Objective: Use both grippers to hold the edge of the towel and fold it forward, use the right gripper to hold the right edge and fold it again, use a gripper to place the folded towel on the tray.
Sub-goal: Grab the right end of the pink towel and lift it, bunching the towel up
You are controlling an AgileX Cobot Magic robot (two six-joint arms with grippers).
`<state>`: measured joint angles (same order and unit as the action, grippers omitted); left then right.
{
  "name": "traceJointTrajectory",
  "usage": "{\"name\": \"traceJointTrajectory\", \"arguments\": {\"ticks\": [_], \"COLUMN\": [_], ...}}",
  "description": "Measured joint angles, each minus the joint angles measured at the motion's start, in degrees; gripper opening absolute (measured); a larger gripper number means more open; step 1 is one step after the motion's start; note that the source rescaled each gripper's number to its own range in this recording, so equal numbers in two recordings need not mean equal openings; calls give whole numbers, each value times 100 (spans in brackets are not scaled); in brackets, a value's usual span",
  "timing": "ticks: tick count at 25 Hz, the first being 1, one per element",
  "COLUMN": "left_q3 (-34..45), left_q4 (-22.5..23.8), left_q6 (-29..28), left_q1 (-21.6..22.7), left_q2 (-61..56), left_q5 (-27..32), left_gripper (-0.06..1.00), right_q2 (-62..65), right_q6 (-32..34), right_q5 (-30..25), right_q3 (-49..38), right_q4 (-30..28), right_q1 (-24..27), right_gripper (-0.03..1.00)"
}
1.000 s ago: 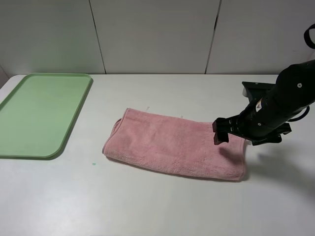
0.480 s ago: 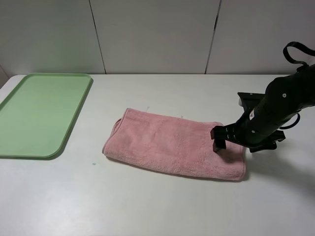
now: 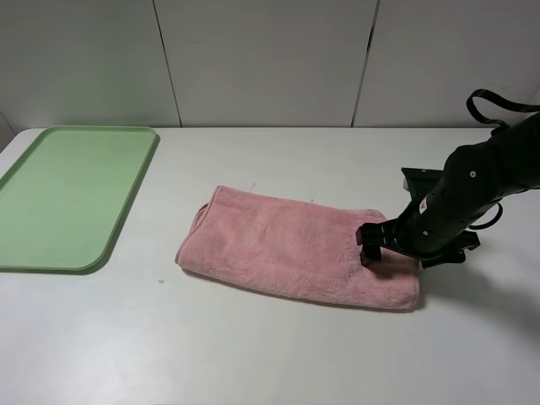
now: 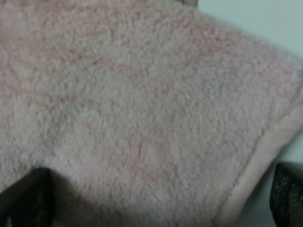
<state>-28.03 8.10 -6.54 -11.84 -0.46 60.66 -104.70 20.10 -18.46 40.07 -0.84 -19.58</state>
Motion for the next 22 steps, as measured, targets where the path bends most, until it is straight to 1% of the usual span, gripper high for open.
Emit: {"name": "traceJointTrajectory", "arguments": {"ticks": [10,11,13,14,17,19,21,22], "left_q3": [0,0,0,0,0,0,0,0], "left_q4": [0,0,0,0,0,0,0,0], "left_q6": [0,0,0,0,0,0,0,0], "left_q1": [0,0,0,0,0,0,0,0], "left_q2": [0,0,0,0,0,0,0,0], "left_q5": [0,0,0,0,0,0,0,0], "left_gripper": [99,99,99,99,99,99,99,99], "right_q2": [-27,-33,-33,-43,-72,-84,-91,-91], "right_q6": [-5,-5,-5,-5,-5,-5,-5,0], "right_q5": [0,0,30,48,135,176,207,208], "right_q3": [11,11,11,18,30,30,30,30], "right_q4": [6,6,1,8,84,140,194,206], "right_q1": [0,0,0,0,0,0,-7,-7], "right_gripper": [100,97,87,80,54,33,15,8]}}
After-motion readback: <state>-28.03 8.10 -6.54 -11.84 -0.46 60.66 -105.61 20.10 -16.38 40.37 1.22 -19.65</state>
